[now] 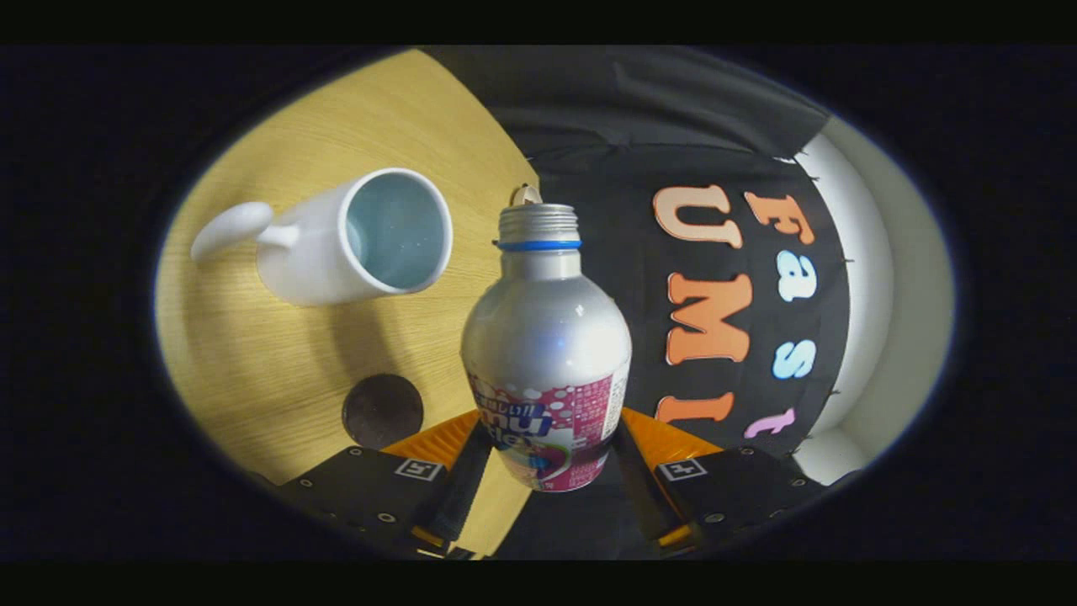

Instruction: Take the bottle from table, then pour the juice into the cup, finally place the bottle on the coaster

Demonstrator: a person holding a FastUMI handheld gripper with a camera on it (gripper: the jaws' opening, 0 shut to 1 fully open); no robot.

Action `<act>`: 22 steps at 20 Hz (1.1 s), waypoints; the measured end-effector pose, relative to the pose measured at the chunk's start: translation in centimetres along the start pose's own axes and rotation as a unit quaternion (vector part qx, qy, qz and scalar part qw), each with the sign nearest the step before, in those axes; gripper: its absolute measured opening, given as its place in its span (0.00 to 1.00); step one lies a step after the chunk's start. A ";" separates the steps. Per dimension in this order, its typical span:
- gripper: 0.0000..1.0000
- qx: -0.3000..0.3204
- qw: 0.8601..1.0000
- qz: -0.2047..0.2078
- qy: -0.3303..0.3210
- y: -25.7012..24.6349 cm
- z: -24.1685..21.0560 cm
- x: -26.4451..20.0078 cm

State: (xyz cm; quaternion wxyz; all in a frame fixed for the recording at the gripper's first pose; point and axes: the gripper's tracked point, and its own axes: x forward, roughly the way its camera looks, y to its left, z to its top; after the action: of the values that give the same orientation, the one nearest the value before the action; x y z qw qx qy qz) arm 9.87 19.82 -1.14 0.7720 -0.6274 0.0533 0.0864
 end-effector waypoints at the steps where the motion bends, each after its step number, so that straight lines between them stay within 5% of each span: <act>1: 0.78 0.038 0.999 0.011 0.000 0.6 -0.6 -0.1; 5: 0.78 0.229 0.972 0.049 0.003 2.2 -3.1 0.0; 10: 0.78 0.447 0.892 0.069 -0.005 2.9 -4.6 0.2; 13: 0.78 0.550 0.830 0.095 -0.016 3.7 -4.6 0.6; 15: 0.78 0.595 0.797 0.104 -0.015 4.4 -4.6 0.6; 19: 0.78 0.648 0.753 0.112 -0.006 5.2 -5.0 1.5; 22: 0.78 0.662 0.740 0.121 -0.008 5.3 -5.0 1.6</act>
State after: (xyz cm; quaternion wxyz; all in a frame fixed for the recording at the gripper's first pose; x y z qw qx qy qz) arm 10.49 16.10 -7.57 0.9764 0.0537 0.1658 0.1271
